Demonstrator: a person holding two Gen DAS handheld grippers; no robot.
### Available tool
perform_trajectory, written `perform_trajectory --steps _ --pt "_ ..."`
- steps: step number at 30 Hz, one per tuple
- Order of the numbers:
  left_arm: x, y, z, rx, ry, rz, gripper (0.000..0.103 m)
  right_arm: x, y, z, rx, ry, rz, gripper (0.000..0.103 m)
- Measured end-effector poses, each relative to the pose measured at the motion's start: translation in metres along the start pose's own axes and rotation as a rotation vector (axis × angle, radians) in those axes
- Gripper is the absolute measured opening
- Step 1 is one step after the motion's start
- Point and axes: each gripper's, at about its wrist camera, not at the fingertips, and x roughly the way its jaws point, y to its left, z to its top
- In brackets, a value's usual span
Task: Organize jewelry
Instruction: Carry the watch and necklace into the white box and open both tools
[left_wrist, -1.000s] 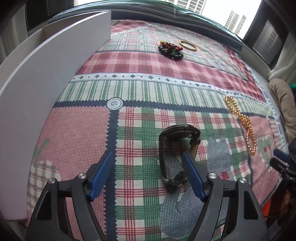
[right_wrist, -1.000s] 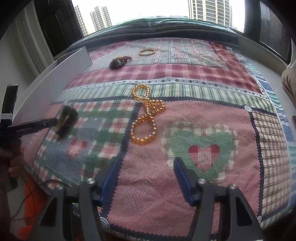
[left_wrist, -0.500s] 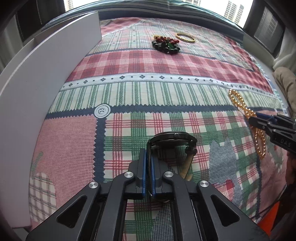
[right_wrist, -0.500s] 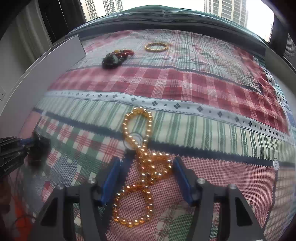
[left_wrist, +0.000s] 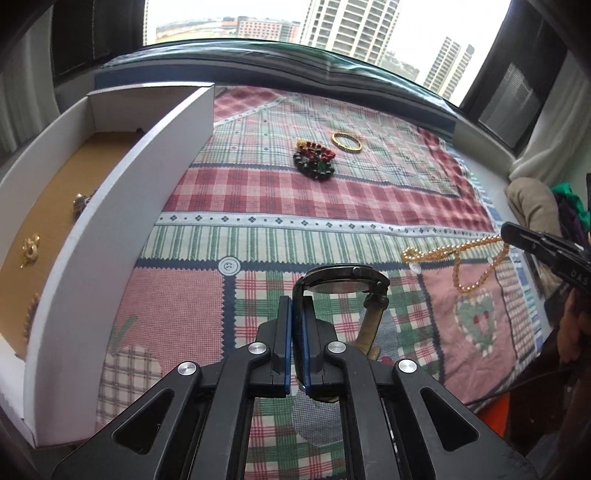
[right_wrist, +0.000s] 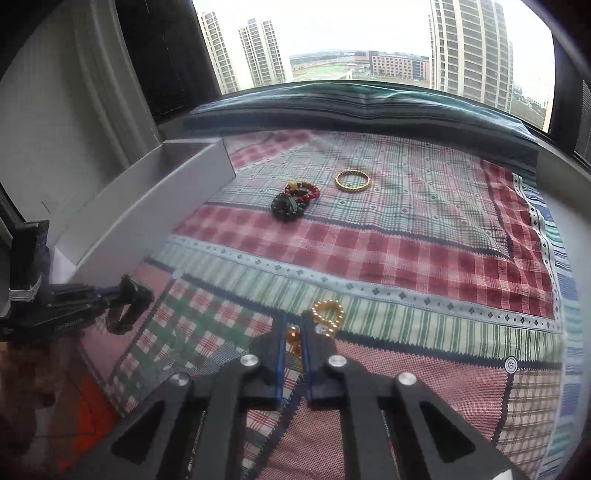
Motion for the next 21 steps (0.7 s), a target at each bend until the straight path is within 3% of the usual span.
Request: perform_trajectory --steps 12,16,21 --pt "-0.052 0.038 0.019 -0.07 0.0 -0.039 0.002 -0.051 0.055 0.067 -0.106 -0.114 0.14 0.008" --pt "-0.087 0.069 0.032 -0.107 -0.047 0.004 0.002 -0.061 0.088 0.094 -0.161 -0.143 0.214 0.008" --pt "-0.119 0.126 0.049 -0.181 -0.116 0.114 0.002 -0.054 0.138 0.135 -0.219 -0.16 0.317 0.008"
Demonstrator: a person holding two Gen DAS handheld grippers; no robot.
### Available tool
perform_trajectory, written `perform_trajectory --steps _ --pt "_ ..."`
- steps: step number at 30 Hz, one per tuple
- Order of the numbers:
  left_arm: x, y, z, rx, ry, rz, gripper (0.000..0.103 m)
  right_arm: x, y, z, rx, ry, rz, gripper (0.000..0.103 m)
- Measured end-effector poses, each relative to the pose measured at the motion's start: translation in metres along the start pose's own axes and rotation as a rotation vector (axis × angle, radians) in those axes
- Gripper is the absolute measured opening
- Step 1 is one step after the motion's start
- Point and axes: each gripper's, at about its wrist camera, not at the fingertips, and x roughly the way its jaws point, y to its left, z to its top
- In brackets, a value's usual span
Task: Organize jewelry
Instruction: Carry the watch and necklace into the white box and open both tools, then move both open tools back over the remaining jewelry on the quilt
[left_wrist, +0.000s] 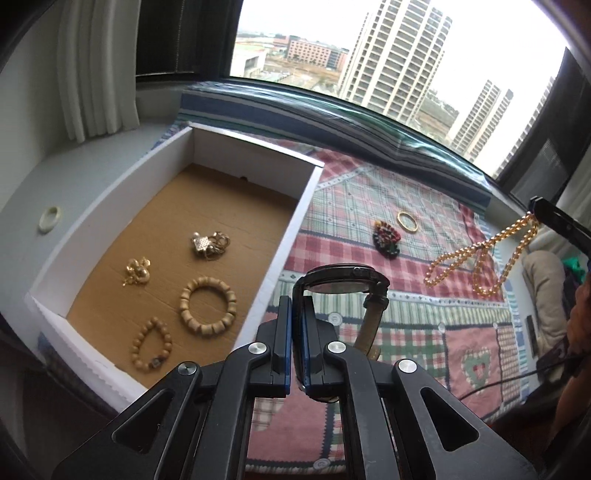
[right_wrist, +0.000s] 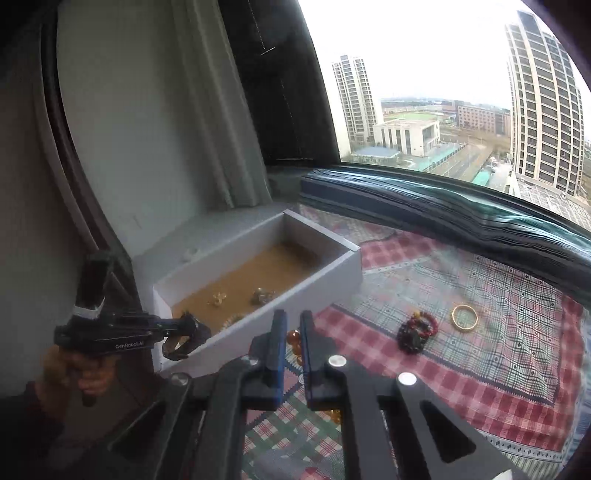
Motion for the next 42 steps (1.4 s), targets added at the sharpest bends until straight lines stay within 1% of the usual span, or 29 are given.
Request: perform_trajectory --steps 3,7,10,14,18,22,26,28,29,30,31,33,34,35,37,38,40,42 --pt "-0.003 0.038 0.012 -0.058 -0.029 0.058 0.002 0.025 0.021 0.027 -0.026 -0.01 0.052 0.008" --pt "0.004 0.089 0.02 -0.135 -0.038 0.137 0.002 0.064 0.049 0.056 -0.032 -0.018 0.135 0.008" --pt "0.018 0.126 0.022 -0.193 -0.019 0.189 0.002 0.097 0.073 0.072 -0.055 -0.006 0.183 0.008" --pt "0.044 0.168 0.015 -0.252 0.025 0.248 0.002 0.149 0.106 0.083 -0.072 0.052 0.242 0.008" --pt "0.07 0.201 0.005 -0.306 0.07 0.287 0.002 0.202 0.139 0.079 -0.1 0.124 0.286 0.008" --pt "0.091 0.229 -0.005 -0.352 0.109 0.32 0.002 0.256 0.164 0.065 -0.129 0.192 0.301 0.008" --pt "0.109 0.244 -0.008 -0.367 0.145 0.331 0.003 0.304 0.178 0.042 -0.143 0.265 0.292 0.008" --pt "0.112 0.24 -0.008 -0.339 0.146 0.338 0.006 0.325 0.183 0.028 -0.154 0.317 0.295 0.008" --pt "0.111 0.238 -0.008 -0.332 0.149 0.344 0.011 0.335 0.185 0.022 -0.16 0.339 0.296 0.008" --pt "0.109 0.235 -0.01 -0.334 0.147 0.334 0.014 0.344 0.187 0.018 -0.171 0.355 0.292 0.009" --pt "0.107 0.234 -0.01 -0.335 0.142 0.329 0.018 0.349 0.188 0.016 -0.18 0.356 0.276 0.009" --pt "0.102 0.228 -0.008 -0.337 0.123 0.343 0.052 0.349 0.188 0.015 -0.183 0.346 0.234 0.026" --pt "0.096 0.226 -0.008 -0.335 0.106 0.345 0.056 0.345 0.186 0.016 -0.17 0.334 0.227 0.043" --pt "0.092 0.223 -0.008 -0.327 0.092 0.346 0.058 0.339 0.183 0.017 -0.153 0.316 0.229 0.051" --pt "0.084 0.212 -0.009 -0.31 0.079 0.337 0.059 0.327 0.178 0.021 -0.147 0.29 0.219 0.051" --pt "0.079 0.207 -0.011 -0.303 0.072 0.324 0.061 0.319 0.176 0.023 -0.156 0.281 0.206 0.051" --pt "0.071 0.188 -0.014 -0.274 0.055 0.304 0.065 0.303 0.172 0.023 -0.175 0.254 0.17 0.051" --pt "0.064 0.165 -0.018 -0.232 0.036 0.281 0.067 0.286 0.165 0.019 -0.189 0.229 0.134 0.054"
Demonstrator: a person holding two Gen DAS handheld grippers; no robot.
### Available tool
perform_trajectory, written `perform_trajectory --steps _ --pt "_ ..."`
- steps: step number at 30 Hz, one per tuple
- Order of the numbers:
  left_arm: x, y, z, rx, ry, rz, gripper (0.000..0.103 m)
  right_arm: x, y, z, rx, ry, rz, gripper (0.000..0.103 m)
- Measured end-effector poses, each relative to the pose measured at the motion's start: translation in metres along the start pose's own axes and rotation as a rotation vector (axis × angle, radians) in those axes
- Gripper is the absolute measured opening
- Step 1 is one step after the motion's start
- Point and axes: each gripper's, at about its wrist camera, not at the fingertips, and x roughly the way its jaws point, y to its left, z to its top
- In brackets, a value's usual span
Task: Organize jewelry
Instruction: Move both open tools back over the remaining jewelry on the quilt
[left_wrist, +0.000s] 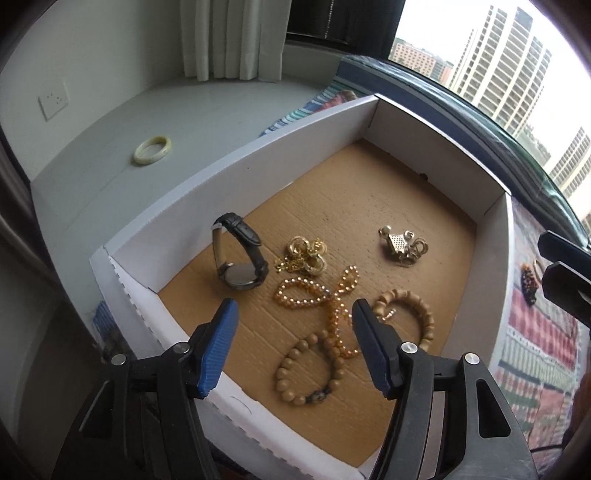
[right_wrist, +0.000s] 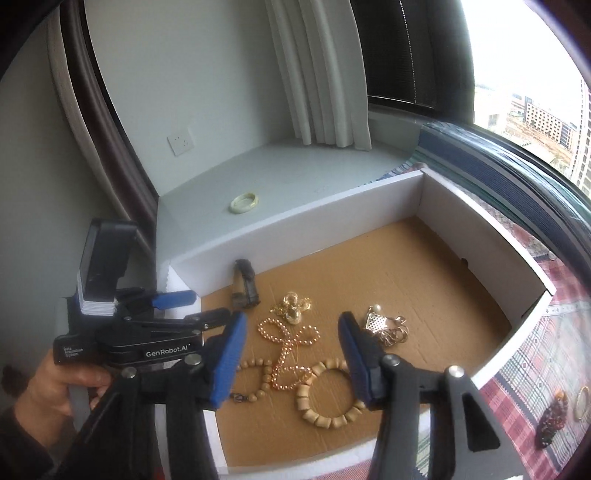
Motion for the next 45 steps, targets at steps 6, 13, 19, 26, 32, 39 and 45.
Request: perform_trajectory --steps 6,13,19,26,32,39,45 --pt "-0.035 -0.069 -0.04 0.132 -0.041 -0.106 0.074 -0.058 -0.015 -0.064 0.011 -0.038 -0.106 0.06" --pt "-0.048 -0.165 -0.103 0.268 -0.016 -0.266 0.08 -0.124 -0.058 -0.182 0.121 -0.037 -0.312 0.068" --pt "-0.023 -0.245 -0.154 0.374 0.057 -0.354 0.08 -0.17 -0.107 -0.283 0.288 -0.006 -0.499 0.068" --pt "0.007 -0.31 -0.182 0.457 0.061 -0.341 0.08 -0.205 -0.152 -0.36 0.465 0.013 -0.632 0.068" --pt "0.033 -0.335 -0.19 0.483 0.082 -0.324 0.08 -0.214 -0.176 -0.381 0.539 -0.005 -0.652 0.068" --pt "0.05 -0.345 -0.191 0.492 0.098 -0.299 0.08 -0.204 -0.196 -0.381 0.578 -0.001 -0.64 0.068" --pt "0.059 -0.353 -0.19 0.508 0.056 -0.285 0.085 -0.203 -0.209 -0.378 0.583 -0.012 -0.677 0.069"
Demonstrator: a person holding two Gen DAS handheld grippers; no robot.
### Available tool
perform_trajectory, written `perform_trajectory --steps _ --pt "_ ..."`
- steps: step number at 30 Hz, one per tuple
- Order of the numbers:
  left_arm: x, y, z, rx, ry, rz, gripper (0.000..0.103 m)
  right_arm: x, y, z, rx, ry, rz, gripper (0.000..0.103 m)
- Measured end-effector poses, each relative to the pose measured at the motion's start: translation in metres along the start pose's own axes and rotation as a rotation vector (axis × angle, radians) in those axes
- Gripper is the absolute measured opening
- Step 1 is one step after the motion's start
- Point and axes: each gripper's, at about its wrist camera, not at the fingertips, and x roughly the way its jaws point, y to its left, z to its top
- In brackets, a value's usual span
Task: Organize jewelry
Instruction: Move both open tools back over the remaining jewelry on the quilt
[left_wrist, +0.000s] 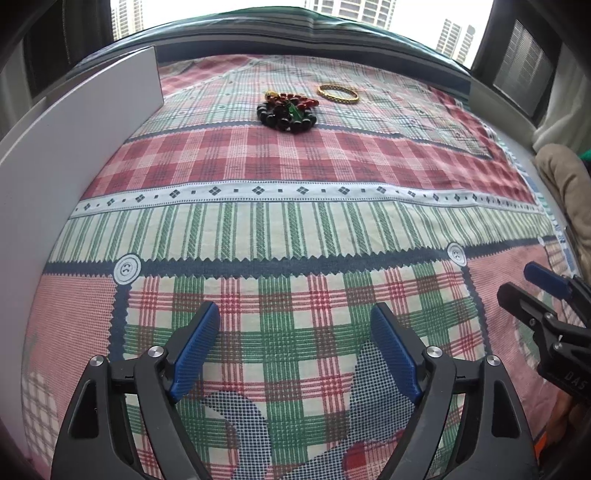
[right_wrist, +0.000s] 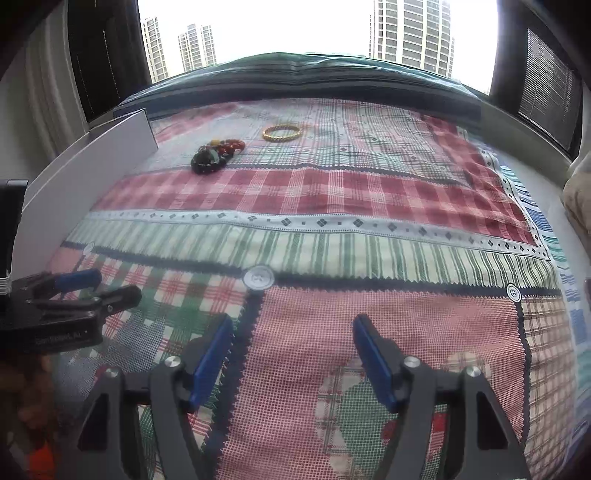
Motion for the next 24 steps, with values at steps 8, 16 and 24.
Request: perform_trajectory --steps 8,16,24 --pt "0.005 -0.002 0.001 0.016 -0.019 0.022 0.09 0.015 -0.008 0.003 0.019 0.026 -0.023 0.069" --pt "0.01 -0.005 -0.003 0.042 -0.035 0.065 0.099 0.022 -0.01 -0.001 0.021 0.046 -0.03 0.07" --pt "0.011 -0.005 -0.004 0.052 -0.046 0.069 0.103 0.028 -0.012 -0.004 0.014 0.044 -0.044 0.074"
